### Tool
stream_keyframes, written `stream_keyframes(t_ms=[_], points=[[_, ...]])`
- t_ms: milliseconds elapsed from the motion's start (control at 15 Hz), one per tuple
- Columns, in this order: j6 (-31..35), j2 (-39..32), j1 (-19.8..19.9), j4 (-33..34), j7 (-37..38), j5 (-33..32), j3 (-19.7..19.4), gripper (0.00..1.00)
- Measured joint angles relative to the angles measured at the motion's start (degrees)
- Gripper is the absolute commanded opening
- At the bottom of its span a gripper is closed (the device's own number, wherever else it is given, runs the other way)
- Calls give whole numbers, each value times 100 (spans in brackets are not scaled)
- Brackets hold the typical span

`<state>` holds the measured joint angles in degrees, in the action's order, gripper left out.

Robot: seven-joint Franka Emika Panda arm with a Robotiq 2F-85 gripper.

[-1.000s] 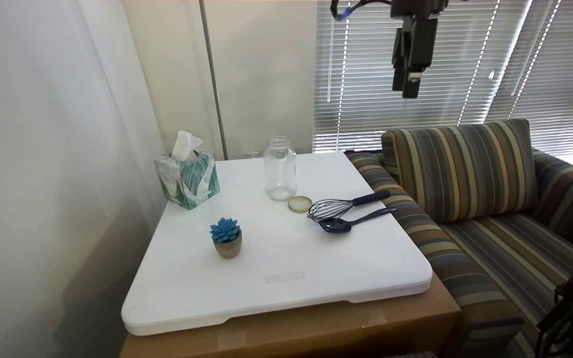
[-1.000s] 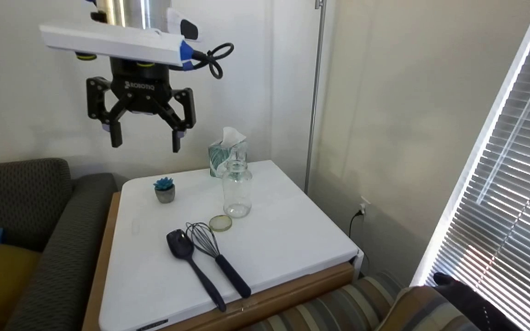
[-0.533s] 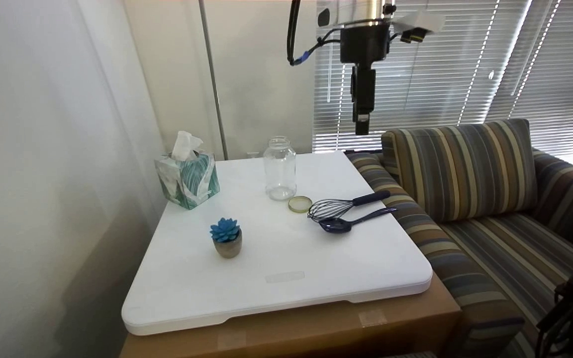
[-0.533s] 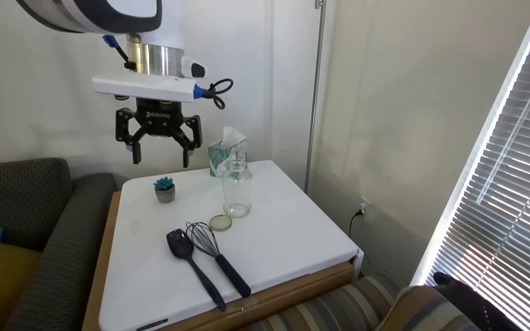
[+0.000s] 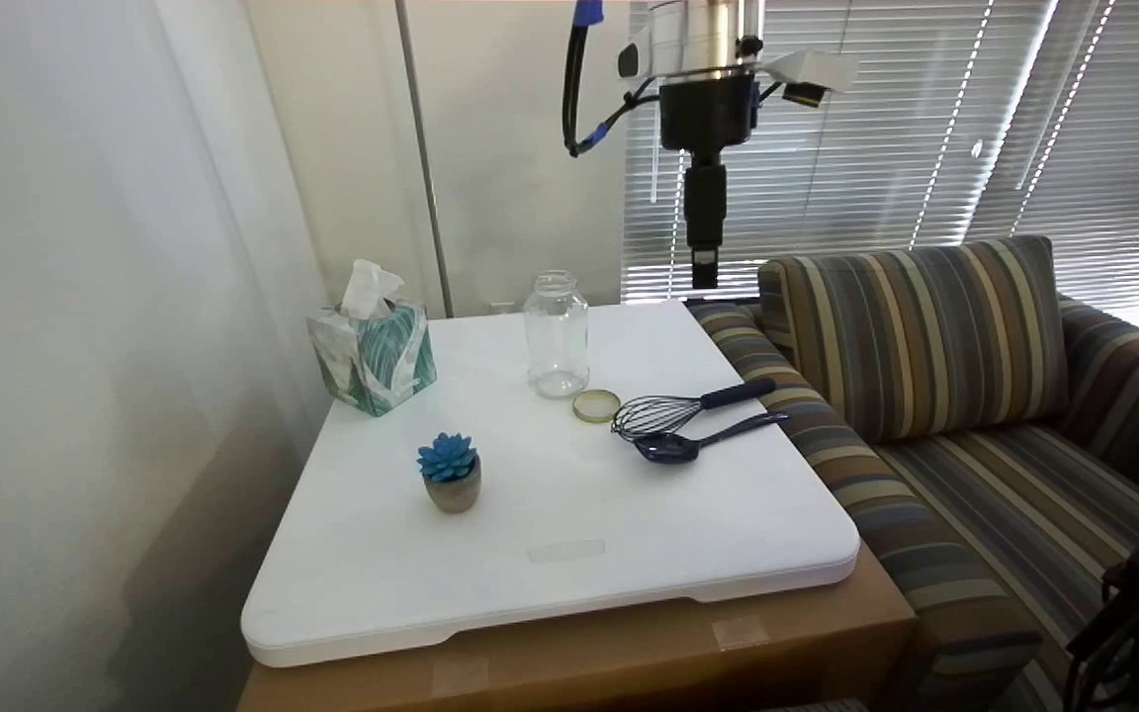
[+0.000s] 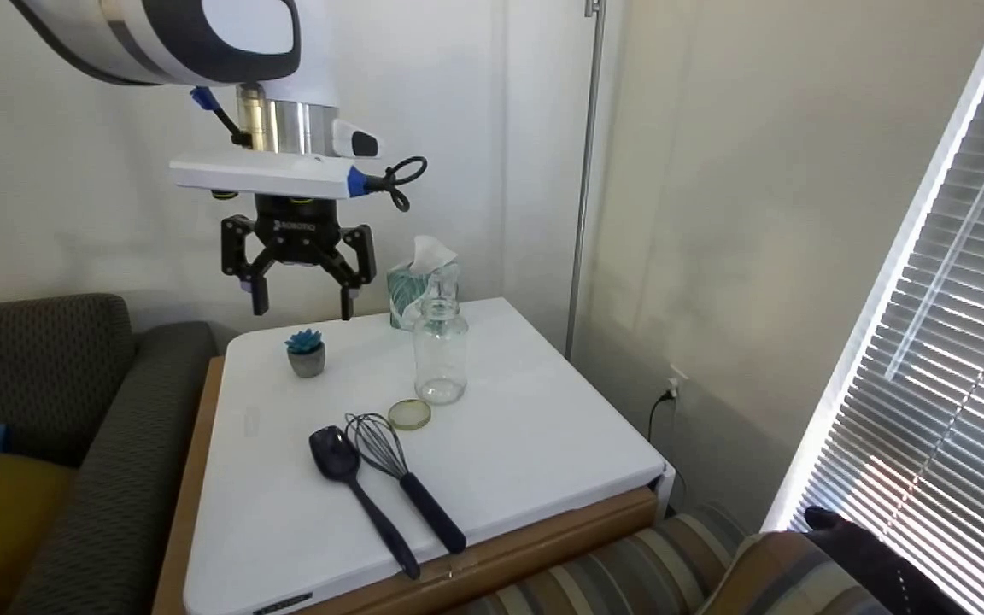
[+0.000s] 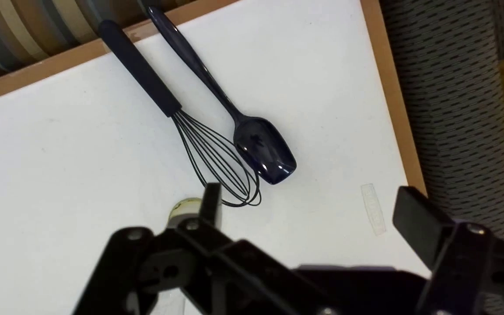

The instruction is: Move the lid away from the bottle

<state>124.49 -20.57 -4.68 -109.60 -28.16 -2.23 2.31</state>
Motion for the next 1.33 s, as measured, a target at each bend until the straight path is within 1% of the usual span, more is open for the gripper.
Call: stream_keyframes(t_ms=[133, 267, 467, 600, 733, 933, 1067, 1200, 1333], points=[[69, -68, -22, 39, 293, -165, 56, 100], [370, -260, -16, 117, 364, -168, 105, 100], [1096, -630, 114, 225, 329, 111, 232, 100], [1687, -851, 315, 252, 125, 463, 399, 100], [2056, -1032, 523, 293, -98, 601, 557, 100], [2119, -1205, 770, 419, -528, 643, 839, 100], [2118, -1218, 825, 452, -586, 644, 922, 100], [2113, -1219, 722, 432, -375, 365, 837, 100], [2110, -1257, 488, 358, 34, -91, 676, 100]])
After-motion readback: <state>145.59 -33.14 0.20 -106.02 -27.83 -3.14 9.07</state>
